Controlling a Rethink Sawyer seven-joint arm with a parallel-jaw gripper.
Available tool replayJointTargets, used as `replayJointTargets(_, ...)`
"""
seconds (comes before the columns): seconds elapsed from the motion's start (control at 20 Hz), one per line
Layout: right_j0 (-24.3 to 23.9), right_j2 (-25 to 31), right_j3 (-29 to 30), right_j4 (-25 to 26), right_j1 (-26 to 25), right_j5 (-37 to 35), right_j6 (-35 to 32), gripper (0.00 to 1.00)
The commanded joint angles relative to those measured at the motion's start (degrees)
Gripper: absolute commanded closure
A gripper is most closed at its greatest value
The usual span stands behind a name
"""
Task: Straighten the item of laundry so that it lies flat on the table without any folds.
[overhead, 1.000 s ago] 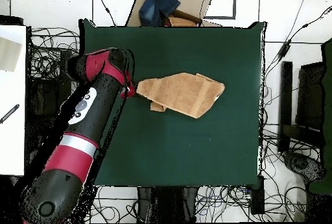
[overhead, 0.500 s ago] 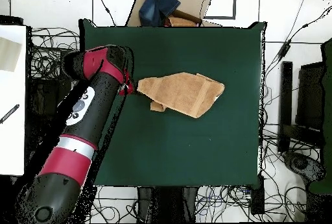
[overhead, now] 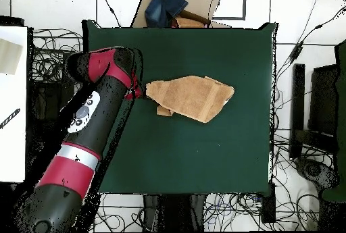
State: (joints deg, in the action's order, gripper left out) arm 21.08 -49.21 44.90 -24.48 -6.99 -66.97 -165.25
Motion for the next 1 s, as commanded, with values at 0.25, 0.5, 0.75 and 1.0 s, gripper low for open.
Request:
replayJointTargets(0.25,-0.08,6.38,5.32,-0.77,-0.79,4.03,-11.50,0.00)
replayJointTargets(0.5,-0.20,6.35,5.07,-0.72,-1.05,4.30,-11.47,0.00)
replayJointTargets(0.75,-0.36,6.32,4.71,-0.76,-1.22,4.10,-11.40,0.00)
replayJointTargets(1.0,-0.41,6.40,4.88,-0.68,-0.97,3.91,-10.97,0.00)
